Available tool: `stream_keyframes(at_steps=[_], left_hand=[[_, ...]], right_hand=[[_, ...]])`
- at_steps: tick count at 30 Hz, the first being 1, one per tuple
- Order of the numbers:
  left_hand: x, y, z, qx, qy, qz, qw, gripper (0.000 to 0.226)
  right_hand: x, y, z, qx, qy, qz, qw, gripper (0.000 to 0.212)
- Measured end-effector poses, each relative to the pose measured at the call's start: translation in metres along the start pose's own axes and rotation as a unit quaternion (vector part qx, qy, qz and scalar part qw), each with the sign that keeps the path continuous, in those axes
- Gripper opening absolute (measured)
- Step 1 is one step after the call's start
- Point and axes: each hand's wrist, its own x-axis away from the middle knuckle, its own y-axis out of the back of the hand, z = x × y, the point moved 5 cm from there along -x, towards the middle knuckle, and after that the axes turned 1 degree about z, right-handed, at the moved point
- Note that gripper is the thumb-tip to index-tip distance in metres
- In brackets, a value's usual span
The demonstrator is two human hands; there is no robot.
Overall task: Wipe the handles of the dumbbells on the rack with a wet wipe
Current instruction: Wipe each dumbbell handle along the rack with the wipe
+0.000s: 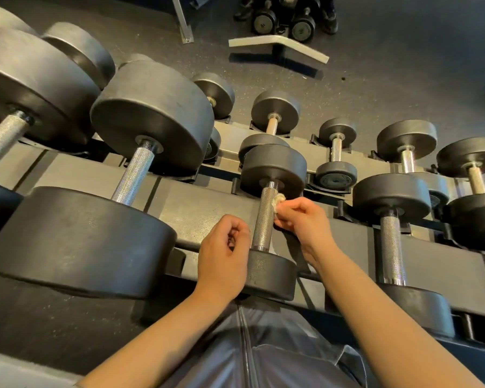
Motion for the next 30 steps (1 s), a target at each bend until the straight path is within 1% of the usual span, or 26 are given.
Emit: stream_keyframes(at_steps=[2, 4, 5, 7, 9, 11, 12, 13, 14, 15, 16, 17, 18, 19, 20, 21, 22, 24, 25, 27, 28, 29, 30], left_hand=[[0.001, 0.000, 0.000, 0.006, -0.002, -0.009, 1.000, 0.021], [0.002, 0.000, 0.000, 0.015, -0.002, -0.015, 1.000, 0.021], [0.002, 0.001, 0.000, 0.022, -0.002, -0.019, 1.000, 0.021], [0.001, 0.001, 0.000, 0.031, -0.002, -0.027, 0.999, 0.021], [0.001, 0.001, 0.000, 0.037, 0.003, -0.034, 0.999, 0.020], [0.003, 0.001, -0.001, 0.047, 0.006, -0.046, 0.998, 0.021], [0.005, 0.002, -0.003, 0.053, 0.007, -0.053, 0.997, 0.021], [0.006, 0.003, -0.003, 0.059, 0.008, -0.062, 0.996, 0.022], [0.006, 0.004, -0.004, 0.065, 0.009, -0.071, 0.995, 0.023], [0.006, 0.005, -0.003, 0.070, 0.013, -0.078, 0.994, 0.023], [0.006, 0.005, -0.002, 0.072, 0.016, -0.081, 0.994, 0.023], [0.006, 0.004, -0.002, 0.070, 0.018, -0.079, 0.994, 0.022], [0.006, 0.003, -0.001, 0.066, 0.018, -0.077, 0.995, 0.021], [0.006, 0.003, -0.001, 0.061, 0.018, -0.078, 0.995, 0.021], [0.006, 0.004, 0.000, 0.059, 0.019, -0.080, 0.995, 0.021], [0.006, 0.004, 0.000, 0.060, 0.019, -0.084, 0.995, 0.022], [0.005, 0.005, -0.001, 0.062, 0.016, -0.088, 0.994, 0.022], [0.006, 0.005, -0.001, 0.063, 0.013, -0.091, 0.994, 0.023], [0.006, 0.005, 0.000, 0.062, 0.011, -0.090, 0.994, 0.023], [0.007, 0.005, -0.001, 0.060, 0.013, -0.092, 0.994, 0.024], [0.006, 0.005, -0.001, 0.060, 0.014, -0.095, 0.994, 0.024], [0.006, 0.005, -0.001, 0.062, 0.015, -0.098, 0.993, 0.024], [0.006, 0.005, -0.001, 0.065, 0.016, -0.098, 0.993, 0.024]], right_hand=[[0.012, 0.003, 0.007, 0.100, 0.047, 0.049, 0.993, 0.011], [0.024, 0.003, 0.009, 0.188, 0.066, 0.119, 0.973, 0.015], [0.029, 0.002, 0.008, 0.229, 0.072, 0.163, 0.957, 0.017], [0.035, 0.000, 0.008, 0.317, 0.088, 0.243, 0.912, 0.020], [0.037, -0.001, 0.010, 0.387, 0.090, 0.293, 0.869, 0.020], [0.036, -0.004, 0.018, 0.425, 0.105, 0.319, 0.841, 0.016], [0.034, -0.007, 0.025, 0.436, 0.138, 0.297, 0.838, 0.010], [0.029, -0.010, 0.036, 0.450, 0.198, 0.241, 0.837, 0.004], [0.024, -0.011, 0.049, 0.471, 0.270, 0.163, 0.824, 0.004], [0.019, -0.014, 0.061, 0.501, 0.341, 0.084, 0.791, 0.007], [0.015, -0.021, 0.069, 0.540, 0.397, 0.029, 0.742, 0.008], [0.011, -0.029, 0.072, 0.575, 0.431, 0.003, 0.696, 0.011], [0.005, -0.036, 0.071, 0.601, 0.444, -0.002, 0.665, 0.013], [0.001, -0.041, 0.068, 0.622, 0.443, 0.008, 0.645, 0.014], [-0.002, -0.044, 0.064, 0.641, 0.430, 0.031, 0.636, 0.012], [0.000, -0.043, 0.060, 0.643, 0.421, 0.057, 0.637, 0.012], [0.004, -0.040, 0.059, 0.628, 0.405, 0.093, 0.657, 0.015], [0.015, -0.031, 0.057, 0.579, 0.360, 0.177, 0.710, 0.018], [0.023, -0.031, 0.055, 0.562, 0.338, 0.225, 0.721, 0.018], [0.038, -0.033, 0.046, 0.546, 0.289, 0.322, 0.718, 0.016], [0.044, -0.035, 0.041, 0.539, 0.267, 0.356, 0.715, 0.016], [0.049, -0.037, 0.040, 0.538, 0.255, 0.379, 0.709, 0.017], [0.051, -0.039, 0.040, 0.551, 0.261, 0.387, 0.692, 0.017]])
